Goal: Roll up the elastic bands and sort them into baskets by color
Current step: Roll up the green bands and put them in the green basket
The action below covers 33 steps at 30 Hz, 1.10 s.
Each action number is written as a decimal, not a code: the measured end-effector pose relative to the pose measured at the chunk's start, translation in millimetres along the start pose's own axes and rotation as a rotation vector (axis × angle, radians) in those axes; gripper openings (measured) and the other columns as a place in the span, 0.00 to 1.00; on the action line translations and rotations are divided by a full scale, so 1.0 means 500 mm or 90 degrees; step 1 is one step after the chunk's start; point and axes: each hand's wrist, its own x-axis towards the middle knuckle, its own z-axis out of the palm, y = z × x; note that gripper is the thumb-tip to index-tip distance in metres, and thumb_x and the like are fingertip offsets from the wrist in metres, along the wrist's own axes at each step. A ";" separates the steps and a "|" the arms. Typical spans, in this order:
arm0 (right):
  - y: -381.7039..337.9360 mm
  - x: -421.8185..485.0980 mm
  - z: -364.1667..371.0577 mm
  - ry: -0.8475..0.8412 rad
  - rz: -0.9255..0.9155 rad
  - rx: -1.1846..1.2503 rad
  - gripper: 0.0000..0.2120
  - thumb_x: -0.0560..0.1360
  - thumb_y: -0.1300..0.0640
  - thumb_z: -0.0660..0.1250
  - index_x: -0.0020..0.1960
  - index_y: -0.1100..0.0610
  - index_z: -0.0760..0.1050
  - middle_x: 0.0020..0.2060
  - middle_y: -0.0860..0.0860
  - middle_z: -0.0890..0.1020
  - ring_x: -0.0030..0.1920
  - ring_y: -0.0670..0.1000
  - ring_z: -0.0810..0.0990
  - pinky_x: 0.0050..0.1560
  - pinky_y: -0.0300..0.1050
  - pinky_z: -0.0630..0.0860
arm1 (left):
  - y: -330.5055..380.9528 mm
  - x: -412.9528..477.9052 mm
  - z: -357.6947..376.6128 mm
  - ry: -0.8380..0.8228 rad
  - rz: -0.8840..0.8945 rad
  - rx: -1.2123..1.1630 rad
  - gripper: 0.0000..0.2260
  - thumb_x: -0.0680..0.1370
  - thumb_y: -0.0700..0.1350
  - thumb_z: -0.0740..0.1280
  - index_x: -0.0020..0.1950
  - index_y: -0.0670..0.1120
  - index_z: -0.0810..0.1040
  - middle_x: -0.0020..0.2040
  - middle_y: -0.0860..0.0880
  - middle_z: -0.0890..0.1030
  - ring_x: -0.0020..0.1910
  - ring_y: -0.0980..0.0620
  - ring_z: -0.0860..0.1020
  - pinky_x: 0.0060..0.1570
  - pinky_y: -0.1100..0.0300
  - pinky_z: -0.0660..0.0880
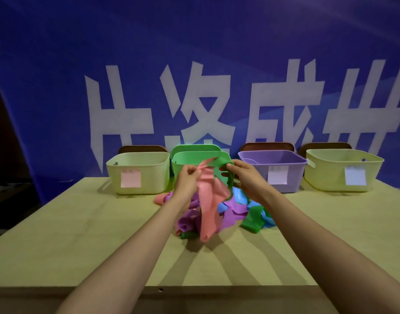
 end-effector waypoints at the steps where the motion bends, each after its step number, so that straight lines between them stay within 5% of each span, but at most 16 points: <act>1: -0.013 0.005 0.007 0.000 -0.009 0.007 0.08 0.80 0.59 0.60 0.48 0.52 0.77 0.44 0.50 0.82 0.47 0.50 0.78 0.49 0.46 0.72 | 0.023 0.014 -0.009 0.002 0.013 -0.019 0.05 0.79 0.39 0.62 0.44 0.47 0.72 0.42 0.49 0.75 0.40 0.51 0.73 0.39 0.57 0.72; 4: -0.061 0.019 0.024 0.013 -0.044 0.015 0.07 0.80 0.58 0.60 0.47 0.52 0.76 0.44 0.49 0.82 0.46 0.49 0.78 0.49 0.46 0.72 | 0.076 0.049 -0.030 -0.027 0.030 -0.077 0.06 0.79 0.39 0.63 0.43 0.48 0.72 0.47 0.45 0.77 0.49 0.48 0.75 0.52 0.47 0.73; 11: -0.155 0.061 0.030 0.024 -0.099 0.036 0.08 0.81 0.57 0.60 0.47 0.53 0.77 0.44 0.50 0.82 0.45 0.50 0.81 0.49 0.46 0.74 | 0.139 0.096 -0.061 -0.094 0.075 -0.028 0.02 0.78 0.43 0.66 0.46 0.49 0.77 0.50 0.44 0.79 0.48 0.47 0.78 0.46 0.54 0.73; 16: -0.126 0.094 0.015 0.053 -0.044 0.032 0.10 0.80 0.60 0.60 0.40 0.56 0.72 0.29 0.51 0.69 0.24 0.45 0.65 0.28 0.38 0.64 | 0.101 0.099 -0.057 -0.118 0.063 0.014 0.06 0.75 0.34 0.69 0.50 0.41 0.76 0.39 0.45 0.78 0.28 0.57 0.78 0.29 0.69 0.72; 19: -0.087 0.113 -0.007 0.072 -0.014 -0.011 0.12 0.79 0.60 0.61 0.37 0.55 0.70 0.25 0.48 0.64 0.24 0.46 0.59 0.23 0.36 0.57 | 0.060 0.116 -0.055 -0.137 0.049 0.049 0.05 0.75 0.32 0.67 0.48 0.39 0.77 0.38 0.48 0.77 0.32 0.58 0.76 0.33 0.70 0.72; 24: -0.017 0.142 -0.041 0.152 -0.016 -0.104 0.14 0.78 0.58 0.64 0.33 0.54 0.74 0.20 0.46 0.64 0.24 0.46 0.60 0.23 0.36 0.59 | -0.011 0.155 -0.042 -0.120 0.012 0.120 0.08 0.80 0.36 0.59 0.52 0.40 0.77 0.39 0.50 0.77 0.37 0.56 0.76 0.38 0.68 0.72; 28: 0.022 0.182 -0.044 0.201 0.033 -0.031 0.08 0.77 0.58 0.63 0.40 0.56 0.75 0.30 0.52 0.73 0.29 0.46 0.70 0.32 0.41 0.68 | -0.038 0.175 -0.018 -0.123 -0.052 0.076 0.10 0.81 0.37 0.56 0.44 0.45 0.74 0.38 0.48 0.77 0.39 0.52 0.72 0.39 0.59 0.69; 31: 0.039 0.207 -0.034 0.120 0.083 0.124 0.09 0.77 0.61 0.60 0.40 0.59 0.75 0.32 0.55 0.77 0.31 0.51 0.74 0.36 0.44 0.71 | -0.024 0.183 0.004 -0.134 -0.047 0.067 0.10 0.80 0.36 0.58 0.43 0.44 0.75 0.33 0.50 0.77 0.33 0.54 0.71 0.32 0.62 0.68; 33: 0.055 0.213 -0.029 0.041 0.062 0.029 0.10 0.78 0.61 0.61 0.38 0.57 0.73 0.31 0.53 0.75 0.28 0.49 0.71 0.31 0.41 0.68 | -0.008 0.187 0.018 -0.157 -0.036 0.044 0.10 0.78 0.36 0.60 0.40 0.45 0.76 0.35 0.49 0.75 0.32 0.55 0.70 0.28 0.65 0.66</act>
